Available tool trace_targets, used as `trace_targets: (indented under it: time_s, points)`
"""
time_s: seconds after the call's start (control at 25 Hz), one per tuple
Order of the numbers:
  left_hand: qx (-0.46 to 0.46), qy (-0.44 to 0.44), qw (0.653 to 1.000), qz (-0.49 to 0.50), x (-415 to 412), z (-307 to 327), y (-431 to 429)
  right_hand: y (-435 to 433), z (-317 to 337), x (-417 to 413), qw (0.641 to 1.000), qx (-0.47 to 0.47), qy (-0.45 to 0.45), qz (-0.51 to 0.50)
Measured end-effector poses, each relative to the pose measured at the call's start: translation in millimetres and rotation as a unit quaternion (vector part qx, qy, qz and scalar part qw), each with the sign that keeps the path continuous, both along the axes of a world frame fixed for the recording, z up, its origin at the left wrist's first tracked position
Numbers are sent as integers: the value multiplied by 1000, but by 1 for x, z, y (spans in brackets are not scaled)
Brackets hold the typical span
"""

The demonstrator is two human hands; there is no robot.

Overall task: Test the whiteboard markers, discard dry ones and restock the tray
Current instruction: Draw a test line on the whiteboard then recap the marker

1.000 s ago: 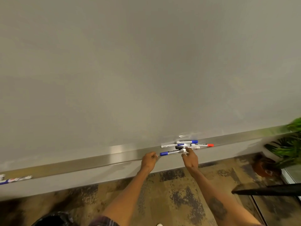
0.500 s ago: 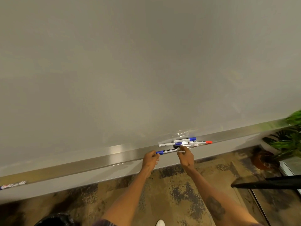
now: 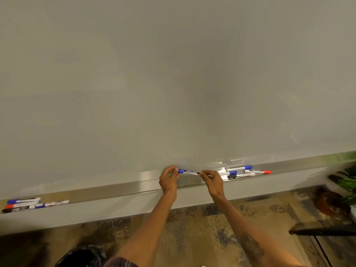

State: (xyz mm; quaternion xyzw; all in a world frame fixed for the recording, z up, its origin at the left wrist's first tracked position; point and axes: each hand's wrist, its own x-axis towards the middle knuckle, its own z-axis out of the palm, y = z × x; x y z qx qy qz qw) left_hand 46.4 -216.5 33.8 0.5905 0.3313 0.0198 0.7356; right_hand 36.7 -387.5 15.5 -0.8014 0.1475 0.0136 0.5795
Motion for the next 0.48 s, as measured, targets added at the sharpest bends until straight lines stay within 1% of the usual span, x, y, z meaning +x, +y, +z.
trace_targets:
  time_s: [0.12, 0.2, 0.28, 0.4, 0.48]
  points:
    - [-22, -30, 999, 32, -8, 15, 37, 40, 13, -9, 997, -46, -16, 60]
    - [-9, -49, 999, 20, -15, 22, 59, 69, 27, -14, 985, -117, -21, 123]
    - [11, -68, 998, -1, -23, 30, 76, 103, 42, -16, 969, -160, -34, 185]
    - [28, -107, 994, -11, -36, 49, 95, 150, 63, -18, 954, -162, -84, 239]
    - [22, -136, 990, -4, -43, 63, 110, 176, 75, -21, 958, -126, -97, 237]
